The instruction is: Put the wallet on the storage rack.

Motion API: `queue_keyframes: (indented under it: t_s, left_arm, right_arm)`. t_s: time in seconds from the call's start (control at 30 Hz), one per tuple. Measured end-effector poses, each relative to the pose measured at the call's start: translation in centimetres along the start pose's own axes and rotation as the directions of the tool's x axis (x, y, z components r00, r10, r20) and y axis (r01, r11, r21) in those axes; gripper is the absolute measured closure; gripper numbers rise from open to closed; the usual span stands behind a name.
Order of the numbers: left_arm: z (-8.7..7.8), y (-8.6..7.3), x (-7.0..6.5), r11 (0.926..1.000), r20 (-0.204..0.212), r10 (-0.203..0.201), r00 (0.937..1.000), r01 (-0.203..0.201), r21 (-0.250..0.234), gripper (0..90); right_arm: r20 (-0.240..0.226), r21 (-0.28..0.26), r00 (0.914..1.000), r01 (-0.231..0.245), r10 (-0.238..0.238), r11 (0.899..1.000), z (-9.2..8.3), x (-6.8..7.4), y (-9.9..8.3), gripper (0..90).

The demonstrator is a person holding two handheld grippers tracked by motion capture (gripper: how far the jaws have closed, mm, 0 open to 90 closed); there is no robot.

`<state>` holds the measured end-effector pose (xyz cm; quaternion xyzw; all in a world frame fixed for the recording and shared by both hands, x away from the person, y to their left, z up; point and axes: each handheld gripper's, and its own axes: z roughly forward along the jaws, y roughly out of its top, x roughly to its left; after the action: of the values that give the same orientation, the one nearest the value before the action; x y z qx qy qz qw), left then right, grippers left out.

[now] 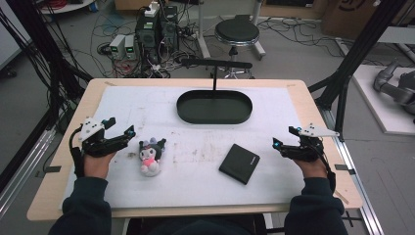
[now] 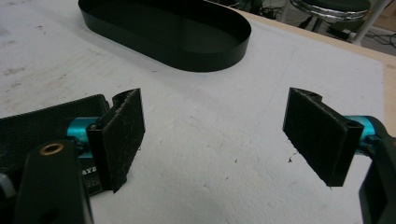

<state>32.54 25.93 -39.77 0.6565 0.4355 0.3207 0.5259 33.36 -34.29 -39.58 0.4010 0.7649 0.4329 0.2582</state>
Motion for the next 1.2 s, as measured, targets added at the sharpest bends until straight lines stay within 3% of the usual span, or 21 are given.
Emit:
queue_keyframes:
  t_s: [0.3,0.5,0.57,0.63,0.7,0.83,0.87,0.9,0.93,0.97,1.0,1.13,1.2]
  left_arm:
    - [0.3,-0.1,0.0,0.9999,-0.005,0.001,1.0,-0.001,0.012,22.3]
    - [0.3,-0.2,0.0,0.9998,0.001,0.004,1.0,-0.004,0.022,22.5]
    - [0.3,-0.2,0.0,0.9996,0.001,0.009,1.0,-0.009,0.026,22.7]
    - [0.4,-0.2,0.0,0.9994,0.005,0.01,0.9999,-0.011,0.032,23.0]
    - [0.4,-0.3,-0.1,0.9995,0.008,0.008,0.9999,-0.009,0.031,23.0]
    - [0.5,-0.4,0.0,0.9989,0.016,0.01,0.9998,-0.011,0.045,23.9]
    - [0.6,-0.4,0.0,0.999,0.017,0.009,0.9998,-0.01,0.044,23.9]
    - [0.6,-0.4,0.0,0.999,0.016,0.008,0.9998,-0.009,0.044,24.1]
    - [0.6,-0.4,0.0,0.9991,0.015,0.006,0.9999,-0.006,0.042,24.2]
    - [0.5,-0.4,0.0,0.999,0.013,0.004,0.9999,-0.004,0.045,24.2]
    - [0.6,-0.4,0.1,0.9989,0.012,0.005,0.9999,-0.006,0.047,24.3]
    - [0.6,-0.6,0.1,0.9987,0.011,0.0,0.9999,-0.001,0.051,24.9]
    - [0.6,-0.6,0.0,0.9985,0.013,0.001,0.9999,-0.002,0.054,25.0]
  right_arm:
    - [-0.038,0.018,0.9993,0.004,-0.003,1.0,0.4,0.0,-0.2,21.3]
    - [-0.13,0.078,0.9911,0.038,-0.028,0.996,1.4,0.8,-0.3,21.4]
    - [-0.14,0.09,0.9894,0.049,-0.036,0.995,1.6,1.0,-0.3,21.4]
    - [-0.184,0.121,0.9813,0.078,-0.055,0.99,2.4,1.7,-0.3,21.5]
    - [-0.193,0.125,0.9797,0.08,-0.055,0.989,2.6,1.9,-0.3,21.5]
    - [-0.286,0.156,0.9563,0.107,-0.058,0.982,3.6,3.4,-0.2,21.8]
    - [-0.286,0.156,0.9563,0.107,-0.058,0.982,3.6,3.4,-0.2,21.8]
    - [-0.327,0.166,0.9427,0.129,-0.068,0.978,4.1,4.2,-0.1,21.8]
    - [-0.34,0.177,0.9374,0.141,-0.073,0.974,4.4,4.5,-0.2,21.8]
    - [-0.34,0.177,0.9374,0.141,-0.073,0.974,4.4,4.5,-0.2,21.8]
    - [-0.364,0.199,0.9276,0.168,-0.087,0.965,5.0,5.1,-0.3,25.1]
    - [-0.36,0.278,0.9285,0.2,-0.091,0.94,6.2,5.5,-0.8,32.3]
    - [-0.385,0.291,0.921,0.18,-0.057,0.94,6.5,5.2,-0.9,34.8]
